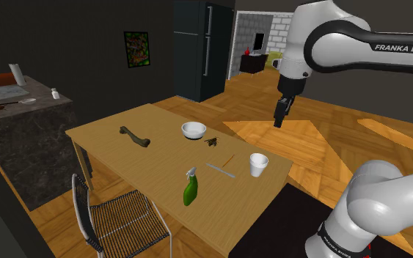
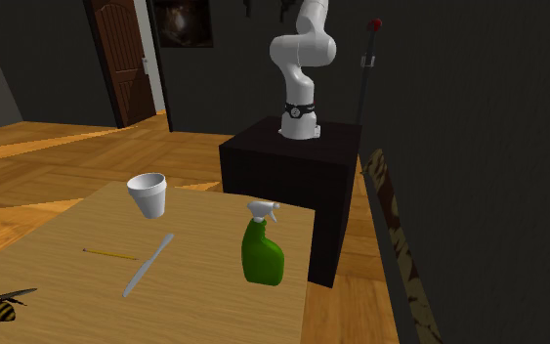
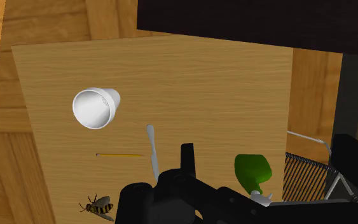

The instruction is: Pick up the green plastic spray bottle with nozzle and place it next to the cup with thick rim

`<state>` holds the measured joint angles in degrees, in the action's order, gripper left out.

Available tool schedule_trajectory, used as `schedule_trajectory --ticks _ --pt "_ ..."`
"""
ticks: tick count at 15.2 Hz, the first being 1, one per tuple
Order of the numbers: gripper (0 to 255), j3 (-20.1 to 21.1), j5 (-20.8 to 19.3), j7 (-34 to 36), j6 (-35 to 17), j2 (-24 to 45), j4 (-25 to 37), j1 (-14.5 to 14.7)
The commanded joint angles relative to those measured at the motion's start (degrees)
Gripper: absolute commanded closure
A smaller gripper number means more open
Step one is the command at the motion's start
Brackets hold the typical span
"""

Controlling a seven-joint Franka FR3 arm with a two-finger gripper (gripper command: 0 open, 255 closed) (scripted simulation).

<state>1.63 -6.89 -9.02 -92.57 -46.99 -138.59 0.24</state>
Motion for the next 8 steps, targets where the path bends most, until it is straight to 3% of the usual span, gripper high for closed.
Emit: schedule_trajectory --ticks 1,8 --pt "0 0.0 0.0 0.0 0.0 0.0 0.0 0.0" --pt "0 -0.8 -4.3 -8.6 -10.9 14.6 1.3 2.6"
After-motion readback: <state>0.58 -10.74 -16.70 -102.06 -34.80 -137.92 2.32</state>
